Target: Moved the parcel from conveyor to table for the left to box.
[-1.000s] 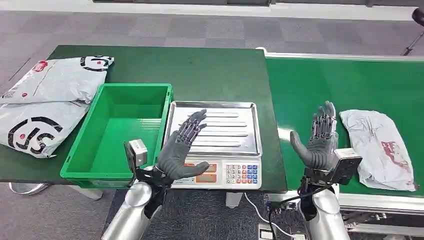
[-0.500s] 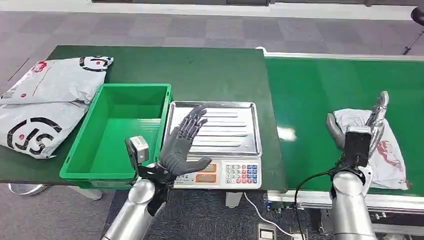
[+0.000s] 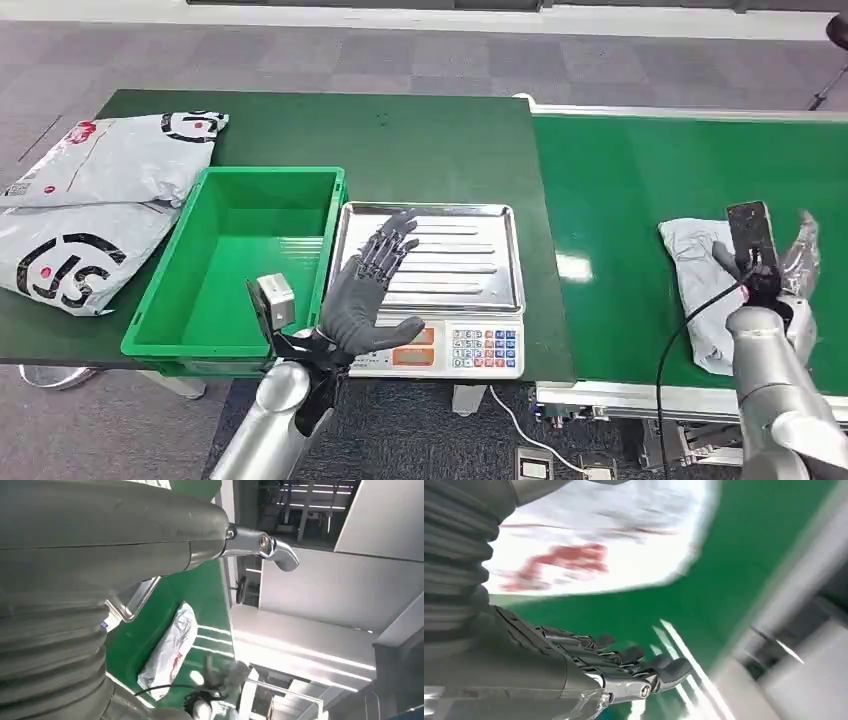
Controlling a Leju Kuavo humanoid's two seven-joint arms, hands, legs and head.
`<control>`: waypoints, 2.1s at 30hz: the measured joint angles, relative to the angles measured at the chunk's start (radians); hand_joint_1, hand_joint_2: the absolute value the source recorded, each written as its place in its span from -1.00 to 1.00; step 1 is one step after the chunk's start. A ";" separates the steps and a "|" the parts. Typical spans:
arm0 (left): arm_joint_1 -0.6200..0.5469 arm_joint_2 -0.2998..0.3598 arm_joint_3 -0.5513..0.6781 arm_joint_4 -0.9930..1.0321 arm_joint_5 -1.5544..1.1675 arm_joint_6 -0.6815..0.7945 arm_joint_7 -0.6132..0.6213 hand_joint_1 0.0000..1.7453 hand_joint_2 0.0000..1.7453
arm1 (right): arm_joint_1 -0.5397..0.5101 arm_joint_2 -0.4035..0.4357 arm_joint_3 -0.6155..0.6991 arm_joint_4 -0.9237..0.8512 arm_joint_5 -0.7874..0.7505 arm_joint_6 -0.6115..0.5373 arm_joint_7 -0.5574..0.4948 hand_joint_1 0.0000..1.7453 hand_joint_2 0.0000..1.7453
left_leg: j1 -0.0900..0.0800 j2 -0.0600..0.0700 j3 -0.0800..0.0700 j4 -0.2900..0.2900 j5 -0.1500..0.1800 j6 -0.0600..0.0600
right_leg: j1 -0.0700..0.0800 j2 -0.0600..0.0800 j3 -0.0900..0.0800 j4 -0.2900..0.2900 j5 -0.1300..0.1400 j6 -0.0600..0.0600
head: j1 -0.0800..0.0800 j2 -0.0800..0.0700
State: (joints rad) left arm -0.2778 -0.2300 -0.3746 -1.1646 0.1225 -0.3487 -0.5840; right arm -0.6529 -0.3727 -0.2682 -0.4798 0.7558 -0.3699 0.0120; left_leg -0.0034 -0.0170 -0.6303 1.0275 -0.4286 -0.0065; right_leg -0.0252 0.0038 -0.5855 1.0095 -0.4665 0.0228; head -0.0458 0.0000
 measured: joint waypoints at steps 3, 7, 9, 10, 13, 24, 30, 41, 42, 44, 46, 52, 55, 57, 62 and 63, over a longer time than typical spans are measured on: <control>0.000 0.000 0.000 0.002 0.000 -0.003 -0.001 -1.00 1.00 | 0.000 -0.019 0.004 0.051 0.032 0.043 0.057 -1.00 1.00 | 0.000 -0.001 -0.001 0.000 0.000 0.000 | 0.000 -0.001 -0.001 0.000 0.000 0.000 | 0.000 0.000; 0.000 0.000 0.000 0.003 0.000 -0.007 -0.002 -1.00 1.00 | -0.005 -0.035 0.005 0.086 0.037 0.052 0.063 -1.00 1.00 | 0.000 0.000 -0.001 0.000 0.000 0.000 | 0.000 0.000 -0.001 0.000 0.000 0.000 | 0.000 0.000; 0.000 0.000 0.000 0.003 0.000 -0.007 -0.002 -1.00 1.00 | -0.008 -0.037 0.005 0.098 0.038 0.057 0.068 -1.00 1.00 | 0.000 0.000 -0.001 0.000 0.000 0.000 | 0.000 0.000 -0.001 0.000 0.000 0.000 | 0.000 0.000; 0.000 0.000 0.000 0.003 0.000 -0.008 -0.002 -1.00 1.00 | -0.010 -0.038 0.005 0.104 0.045 0.069 0.085 -1.00 1.00 | 0.000 0.000 -0.001 0.000 0.000 0.000 | 0.000 0.000 -0.001 0.000 0.000 0.000 | 0.000 0.000; 0.000 0.000 0.000 0.005 0.000 -0.009 -0.001 -1.00 1.00 | -0.011 -0.044 0.011 0.120 0.081 0.138 0.165 -1.00 1.00 | 0.000 0.000 -0.001 0.000 0.000 0.000 | 0.000 -0.001 -0.001 0.000 0.000 0.000 | 0.000 0.000; 0.000 -0.005 0.000 0.034 -0.005 -0.003 -0.005 -1.00 1.00 | 0.029 -0.032 0.014 0.162 0.149 0.391 0.327 -1.00 1.00 | 0.000 0.000 -0.001 0.000 0.000 0.000 | 0.000 -0.001 -0.001 0.000 0.000 0.000 | 0.000 0.000; 0.000 -0.006 0.000 0.046 -0.011 0.005 -0.006 -1.00 1.00 | 0.042 -0.024 0.014 0.165 0.176 0.433 0.329 -1.00 1.00 | 0.000 0.000 -0.001 0.000 0.000 0.000 | 0.000 0.000 -0.001 0.000 0.000 0.000 | 0.000 0.000; 0.000 -0.009 -0.001 0.052 -0.012 0.006 -0.006 -1.00 1.00 | 0.042 -0.014 0.014 0.167 0.180 0.434 0.329 -1.00 1.00 | 0.000 0.000 -0.001 0.000 0.000 0.000 | 0.000 -0.001 0.000 0.000 0.000 0.000 | 0.000 0.000; 0.000 -0.009 0.000 0.053 -0.012 0.007 -0.006 -1.00 1.00 | 0.042 -0.014 0.014 0.168 0.180 0.434 0.329 -1.00 1.00 | 0.000 0.000 -0.001 0.000 0.000 0.000 | 0.000 -0.001 0.000 0.000 0.000 0.000 | 0.000 0.000; 0.000 -0.009 0.000 0.053 -0.012 0.008 -0.006 -1.00 1.00 | 0.042 -0.014 0.014 0.169 0.180 0.434 0.329 -1.00 1.00 | 0.000 0.000 -0.001 0.000 0.000 0.000 | 0.000 -0.001 0.000 0.000 0.000 0.000 | 0.000 0.000; 0.000 -0.009 -0.001 0.053 -0.012 0.008 -0.006 -1.00 1.00 | 0.042 -0.014 0.014 0.169 0.180 0.434 0.329 -1.00 1.00 | 0.000 0.000 -0.001 0.000 0.000 0.000 | 0.000 -0.001 0.000 0.000 0.000 0.000 | 0.000 0.000; 0.000 -0.009 0.000 0.053 -0.012 0.010 -0.005 -1.00 1.00 | 0.041 -0.013 0.014 0.170 0.187 0.464 0.328 1.00 1.00 | 0.000 0.000 -0.001 0.000 0.000 0.000 | 0.000 -0.001 0.000 0.000 0.000 0.000 | 0.000 0.000; 0.000 -0.009 0.000 0.053 -0.012 0.011 -0.004 -1.00 1.00 | 0.041 -0.013 0.014 0.170 0.191 0.477 0.316 1.00 1.00 | 0.000 0.000 -0.001 0.000 0.000 0.000 | 0.000 -0.001 0.000 0.000 0.000 0.000 | 0.000 0.000; 0.000 -0.008 0.000 0.051 -0.012 0.015 -0.004 -1.00 1.00 | 0.038 -0.013 0.014 0.170 0.195 0.480 0.294 1.00 1.00 | 0.000 0.000 -0.001 0.000 0.000 0.000 | 0.000 0.000 0.000 0.000 0.000 0.000 | 0.000 0.000; 0.006 -0.003 0.000 0.037 -0.010 0.026 -0.003 -1.00 1.00 | 0.023 -0.009 0.014 0.169 0.205 0.473 0.258 1.00 1.00 | 0.000 0.000 0.000 0.000 0.000 0.000 | 0.000 0.000 0.000 0.000 0.000 0.000 | 0.000 0.000; 0.008 -0.003 0.000 0.034 -0.010 0.026 -0.003 -1.00 1.00 | 0.021 -0.008 0.014 0.170 0.208 0.473 0.252 1.00 1.00 | 0.000 0.000 0.000 0.000 0.000 0.000 | 0.000 0.000 0.000 0.000 0.000 0.000 | 0.000 0.000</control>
State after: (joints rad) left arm -0.2698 -0.2327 -0.3750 -1.1307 0.1122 -0.3223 -0.5875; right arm -0.6323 -0.3811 -0.2541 -0.3101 0.9640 0.1034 0.2636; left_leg -0.0034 -0.0168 -0.6308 1.0275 -0.4286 -0.0063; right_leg -0.0252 0.0040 -0.5854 1.0095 -0.4665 0.0230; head -0.0458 0.0000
